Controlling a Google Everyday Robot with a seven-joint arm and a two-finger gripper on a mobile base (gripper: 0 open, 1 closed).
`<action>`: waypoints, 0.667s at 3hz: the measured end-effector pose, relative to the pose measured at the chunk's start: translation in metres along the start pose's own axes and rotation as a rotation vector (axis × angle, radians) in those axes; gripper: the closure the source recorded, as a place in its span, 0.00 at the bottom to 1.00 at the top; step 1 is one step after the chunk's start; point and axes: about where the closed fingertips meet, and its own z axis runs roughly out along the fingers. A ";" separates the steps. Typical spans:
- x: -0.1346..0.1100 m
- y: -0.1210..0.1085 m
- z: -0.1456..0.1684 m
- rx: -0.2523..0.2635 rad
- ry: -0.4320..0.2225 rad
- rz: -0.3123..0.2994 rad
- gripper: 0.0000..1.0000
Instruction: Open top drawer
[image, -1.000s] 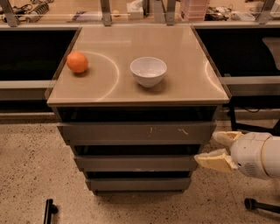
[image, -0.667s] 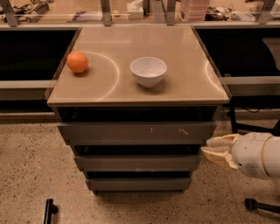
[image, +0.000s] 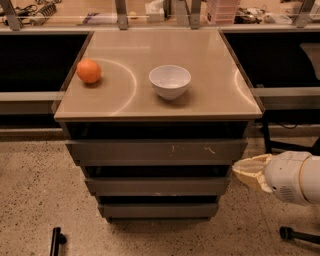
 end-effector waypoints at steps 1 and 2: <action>0.005 -0.003 0.016 0.018 -0.040 0.028 1.00; 0.007 -0.012 0.049 0.035 -0.120 0.059 1.00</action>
Offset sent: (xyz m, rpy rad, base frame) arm 0.0651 0.0182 -0.0734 0.2000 -0.1341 -0.0854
